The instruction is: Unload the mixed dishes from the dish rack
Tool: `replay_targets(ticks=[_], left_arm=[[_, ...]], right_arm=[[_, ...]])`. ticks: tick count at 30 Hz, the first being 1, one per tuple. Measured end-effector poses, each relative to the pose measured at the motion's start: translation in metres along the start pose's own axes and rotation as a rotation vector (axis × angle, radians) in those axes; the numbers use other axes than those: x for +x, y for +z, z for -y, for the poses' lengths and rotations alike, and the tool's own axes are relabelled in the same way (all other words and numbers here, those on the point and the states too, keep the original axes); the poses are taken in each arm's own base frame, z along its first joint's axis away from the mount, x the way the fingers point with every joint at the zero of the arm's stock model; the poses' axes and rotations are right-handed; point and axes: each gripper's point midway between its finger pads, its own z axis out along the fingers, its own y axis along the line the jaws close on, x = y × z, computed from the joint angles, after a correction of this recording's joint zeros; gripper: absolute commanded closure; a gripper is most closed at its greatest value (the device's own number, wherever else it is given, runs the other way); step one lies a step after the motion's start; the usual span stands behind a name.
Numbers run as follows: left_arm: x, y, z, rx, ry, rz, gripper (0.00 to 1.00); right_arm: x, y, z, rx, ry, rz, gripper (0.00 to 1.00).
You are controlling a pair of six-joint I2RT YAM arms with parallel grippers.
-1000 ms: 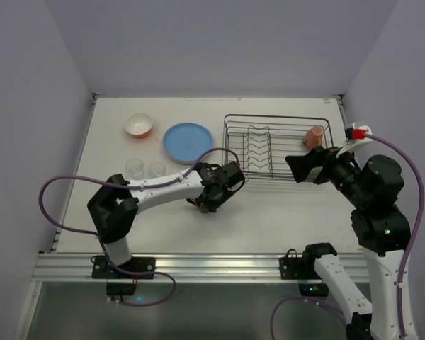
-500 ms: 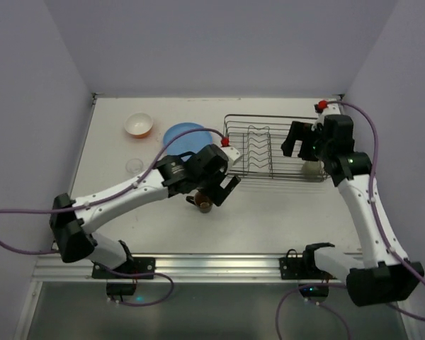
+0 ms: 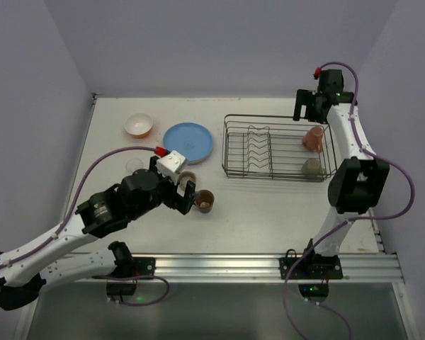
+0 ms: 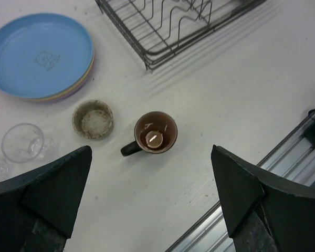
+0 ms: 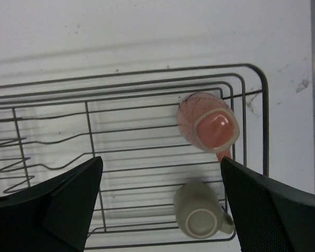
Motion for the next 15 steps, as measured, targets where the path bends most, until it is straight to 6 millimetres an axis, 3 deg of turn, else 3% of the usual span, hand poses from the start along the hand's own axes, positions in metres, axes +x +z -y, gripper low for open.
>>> replay_targets(ticks=[4,15], left_arm=[[0.035,0.010,-0.006,-0.024,0.017,-0.075,0.00],[0.032,0.008,-0.006,-0.017,0.003,-0.039,0.00]], right_arm=[[-0.011,0.020,0.013,0.038,-0.069,-0.033,0.06],[0.017,0.046,0.030,0.044,-0.195,-0.167,0.07]])
